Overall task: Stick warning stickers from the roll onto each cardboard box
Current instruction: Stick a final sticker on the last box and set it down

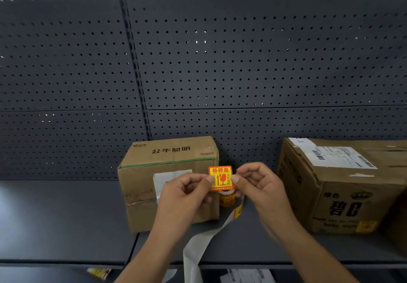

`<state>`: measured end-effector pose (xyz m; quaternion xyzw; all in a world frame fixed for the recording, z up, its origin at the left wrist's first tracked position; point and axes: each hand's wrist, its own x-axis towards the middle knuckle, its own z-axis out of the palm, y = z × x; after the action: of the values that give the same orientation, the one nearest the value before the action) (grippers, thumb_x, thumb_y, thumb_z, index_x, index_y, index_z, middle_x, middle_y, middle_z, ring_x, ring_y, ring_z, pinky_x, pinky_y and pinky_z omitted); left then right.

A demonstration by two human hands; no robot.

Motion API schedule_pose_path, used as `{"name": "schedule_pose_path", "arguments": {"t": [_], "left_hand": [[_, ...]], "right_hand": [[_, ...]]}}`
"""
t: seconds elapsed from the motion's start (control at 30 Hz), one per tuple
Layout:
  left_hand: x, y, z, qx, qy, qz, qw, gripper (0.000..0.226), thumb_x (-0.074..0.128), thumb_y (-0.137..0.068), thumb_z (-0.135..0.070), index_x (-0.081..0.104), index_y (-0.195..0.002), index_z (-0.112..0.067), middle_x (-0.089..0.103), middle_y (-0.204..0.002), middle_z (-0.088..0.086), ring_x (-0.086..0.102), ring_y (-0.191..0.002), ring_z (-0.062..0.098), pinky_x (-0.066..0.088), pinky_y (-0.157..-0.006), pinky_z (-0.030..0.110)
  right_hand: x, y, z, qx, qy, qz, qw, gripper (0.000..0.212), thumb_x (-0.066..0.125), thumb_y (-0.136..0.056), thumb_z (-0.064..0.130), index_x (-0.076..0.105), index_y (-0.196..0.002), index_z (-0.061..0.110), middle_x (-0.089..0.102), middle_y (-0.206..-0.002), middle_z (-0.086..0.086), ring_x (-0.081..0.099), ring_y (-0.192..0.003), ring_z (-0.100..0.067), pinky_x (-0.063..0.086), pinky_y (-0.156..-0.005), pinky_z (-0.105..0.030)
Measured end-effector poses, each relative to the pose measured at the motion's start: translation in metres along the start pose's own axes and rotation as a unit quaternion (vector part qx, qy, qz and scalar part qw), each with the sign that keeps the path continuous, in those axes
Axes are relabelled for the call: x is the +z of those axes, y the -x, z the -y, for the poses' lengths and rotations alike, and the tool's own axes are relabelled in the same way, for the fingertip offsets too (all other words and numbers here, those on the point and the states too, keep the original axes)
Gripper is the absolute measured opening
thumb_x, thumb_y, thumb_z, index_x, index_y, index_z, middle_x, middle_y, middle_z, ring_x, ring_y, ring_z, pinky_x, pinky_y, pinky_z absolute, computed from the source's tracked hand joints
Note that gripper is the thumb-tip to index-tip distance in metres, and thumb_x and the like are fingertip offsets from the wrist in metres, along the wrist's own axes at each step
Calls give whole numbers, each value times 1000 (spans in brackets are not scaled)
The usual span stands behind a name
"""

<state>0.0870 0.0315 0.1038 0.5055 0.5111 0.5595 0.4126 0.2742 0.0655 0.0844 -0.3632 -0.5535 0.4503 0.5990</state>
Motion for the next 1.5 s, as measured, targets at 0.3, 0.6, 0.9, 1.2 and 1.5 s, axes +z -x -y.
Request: {"name": "schedule_pose_path", "arguments": {"t": [0.3,0.6,0.9,1.2,1.5], "left_hand": [[-18,-5,-15,59,-71,-8,996,7,76,-92,-30,82,-91,-25,77,-74,-2,72,-69,13,62,-69,32],[-26,-45,-34,148,-282,-54,946,18,68,-94,-48,71,-82,-35,69,-85,-15,64,-77,5,57,-69,36],[-23,-109,-40,141,-383,-13,913,20,66,-95,-42,68,-79,-31,59,-100,-8,62,-92,14,56,-85,42],[-21,-123,-8,106,-377,-10,920,21,63,-89,-45,68,-72,-34,65,-103,-8,62,-97,16,55,-87,46],[-23,-125,-5,93,-379,8,921,22,63,-91,-48,70,-77,-32,70,-99,-10,66,-84,12,60,-77,45]], "right_hand": [[16,-5,15,-19,10,10,1000,24,80,-84,3,66,-104,7,73,-90,-9,71,-83,-20,61,-70,-28],[32,-43,31,-29,52,4,998,23,81,-87,5,64,-100,11,73,-86,-8,72,-78,-18,60,-65,-29],[39,-97,25,46,110,3,993,16,77,-87,5,66,-94,14,72,-89,-14,68,-83,-16,52,-76,-31],[34,-107,10,115,123,35,985,17,79,-87,5,65,-94,11,72,-90,-6,66,-83,-16,53,-73,-30],[36,-106,8,95,155,35,983,16,79,-88,7,65,-97,8,70,-84,-3,65,-75,-10,52,-65,-23]]}}
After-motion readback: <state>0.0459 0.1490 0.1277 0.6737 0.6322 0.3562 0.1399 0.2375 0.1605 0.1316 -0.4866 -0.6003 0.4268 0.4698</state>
